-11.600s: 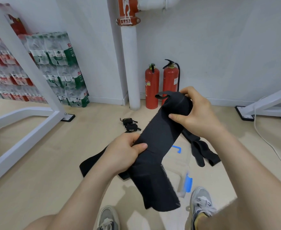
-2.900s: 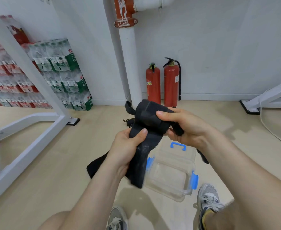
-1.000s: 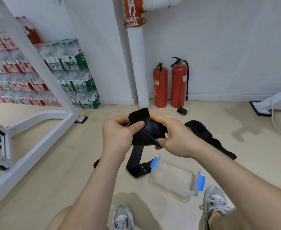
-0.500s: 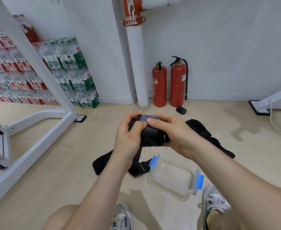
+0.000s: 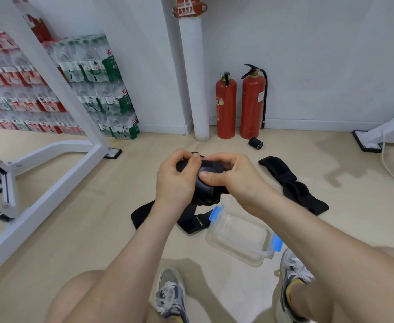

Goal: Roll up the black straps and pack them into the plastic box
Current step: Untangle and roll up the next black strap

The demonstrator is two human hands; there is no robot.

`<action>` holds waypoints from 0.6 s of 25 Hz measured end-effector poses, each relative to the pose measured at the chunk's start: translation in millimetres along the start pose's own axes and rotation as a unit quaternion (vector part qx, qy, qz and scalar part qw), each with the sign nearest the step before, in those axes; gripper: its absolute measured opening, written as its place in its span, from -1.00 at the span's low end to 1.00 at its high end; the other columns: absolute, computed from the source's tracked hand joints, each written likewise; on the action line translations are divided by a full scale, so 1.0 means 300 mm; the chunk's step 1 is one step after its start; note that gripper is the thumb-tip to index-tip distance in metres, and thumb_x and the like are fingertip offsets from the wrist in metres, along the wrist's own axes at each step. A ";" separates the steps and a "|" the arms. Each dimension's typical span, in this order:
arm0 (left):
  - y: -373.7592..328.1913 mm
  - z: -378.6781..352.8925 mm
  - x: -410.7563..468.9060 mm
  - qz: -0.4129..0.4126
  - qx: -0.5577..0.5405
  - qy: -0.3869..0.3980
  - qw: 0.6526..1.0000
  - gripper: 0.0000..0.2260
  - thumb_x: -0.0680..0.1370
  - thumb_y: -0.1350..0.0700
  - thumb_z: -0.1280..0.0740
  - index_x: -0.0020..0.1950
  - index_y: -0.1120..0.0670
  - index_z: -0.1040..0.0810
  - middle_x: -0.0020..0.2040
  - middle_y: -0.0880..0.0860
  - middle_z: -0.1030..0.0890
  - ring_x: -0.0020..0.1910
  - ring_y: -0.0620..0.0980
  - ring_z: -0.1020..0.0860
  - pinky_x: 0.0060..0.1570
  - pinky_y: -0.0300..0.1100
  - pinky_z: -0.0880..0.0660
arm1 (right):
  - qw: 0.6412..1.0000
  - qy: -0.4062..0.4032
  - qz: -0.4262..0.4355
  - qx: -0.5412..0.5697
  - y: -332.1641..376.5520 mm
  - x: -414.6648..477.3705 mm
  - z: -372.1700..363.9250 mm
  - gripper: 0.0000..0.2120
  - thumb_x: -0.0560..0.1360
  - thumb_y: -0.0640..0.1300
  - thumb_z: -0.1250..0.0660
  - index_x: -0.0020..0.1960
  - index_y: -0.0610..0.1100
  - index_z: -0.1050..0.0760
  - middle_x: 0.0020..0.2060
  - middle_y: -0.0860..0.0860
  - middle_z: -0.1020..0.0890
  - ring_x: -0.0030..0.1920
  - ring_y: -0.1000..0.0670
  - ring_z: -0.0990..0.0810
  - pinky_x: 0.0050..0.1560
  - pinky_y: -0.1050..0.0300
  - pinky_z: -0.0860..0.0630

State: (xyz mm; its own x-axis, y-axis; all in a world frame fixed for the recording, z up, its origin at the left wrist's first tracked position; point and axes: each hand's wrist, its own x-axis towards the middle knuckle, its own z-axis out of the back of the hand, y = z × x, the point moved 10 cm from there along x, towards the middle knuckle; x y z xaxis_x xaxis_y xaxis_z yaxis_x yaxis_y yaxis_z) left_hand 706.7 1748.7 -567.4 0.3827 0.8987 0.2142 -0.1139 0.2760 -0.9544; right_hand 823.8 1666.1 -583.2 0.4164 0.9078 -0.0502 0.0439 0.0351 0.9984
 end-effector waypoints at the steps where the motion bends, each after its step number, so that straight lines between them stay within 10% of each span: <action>1: 0.026 0.003 0.002 0.007 0.024 0.001 1.000 -0.79 0.54 -0.03 -0.32 -0.29 -0.04 -0.52 -0.38 -0.12 -0.55 -0.29 -0.03 -0.53 -0.22 0.09 -0.56 | 1.000 0.008 -0.006 -0.024 -0.020 0.006 -0.012 -0.74 0.45 -0.30 -0.48 0.13 -0.19 -0.61 -0.07 -0.11 -0.69 -0.05 -0.02 -0.66 0.10 0.02 -0.59; 6: 0.392 -0.044 -0.053 0.199 0.259 0.120 0.937 -0.75 0.54 -0.17 -0.30 -0.10 0.00 -0.58 -0.13 0.03 -0.66 -0.06 0.07 -0.60 -0.10 -0.04 -0.54 | 0.887 0.139 -0.032 -0.440 -0.170 0.007 -0.102 -0.70 0.52 -0.18 -0.32 0.24 -0.14 -0.54 0.12 -0.04 -0.64 0.13 -0.07 -0.58 0.17 0.03 -0.51; 10: 0.717 -0.013 -0.146 0.386 0.215 0.126 0.888 -0.69 0.53 -0.16 -0.34 -0.07 0.10 -0.55 -0.09 0.14 -0.64 -0.08 0.18 -0.62 -0.25 -0.03 -0.61 | 0.863 0.206 -0.091 -0.452 -0.345 -0.010 -0.147 -0.71 0.55 -0.20 -0.28 0.26 -0.16 -0.56 0.14 -0.07 -0.64 0.12 -0.05 -0.57 0.15 0.12 -0.49; 15: 0.938 -0.066 -0.158 0.380 0.305 0.130 0.864 -0.74 0.57 -0.09 -0.28 -0.03 0.10 -0.56 0.03 0.16 -0.63 0.03 0.17 -0.58 0.01 -0.04 -0.53 | 0.835 0.231 -0.154 -0.475 -0.553 -0.003 -0.103 -0.67 0.59 -0.16 -0.24 0.35 -0.10 -0.51 0.24 -0.05 -0.59 0.21 -0.06 -0.55 0.17 0.18 -0.46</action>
State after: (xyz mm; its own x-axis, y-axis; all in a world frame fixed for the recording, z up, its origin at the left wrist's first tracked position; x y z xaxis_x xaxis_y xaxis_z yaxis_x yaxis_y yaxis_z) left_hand 674.6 1777.0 -850.2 0.1688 0.8141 -0.5557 -0.8537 -0.1610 -0.4952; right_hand 788.1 1672.3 -748.0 0.1134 0.8517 -0.5116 -0.7475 0.4124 0.5208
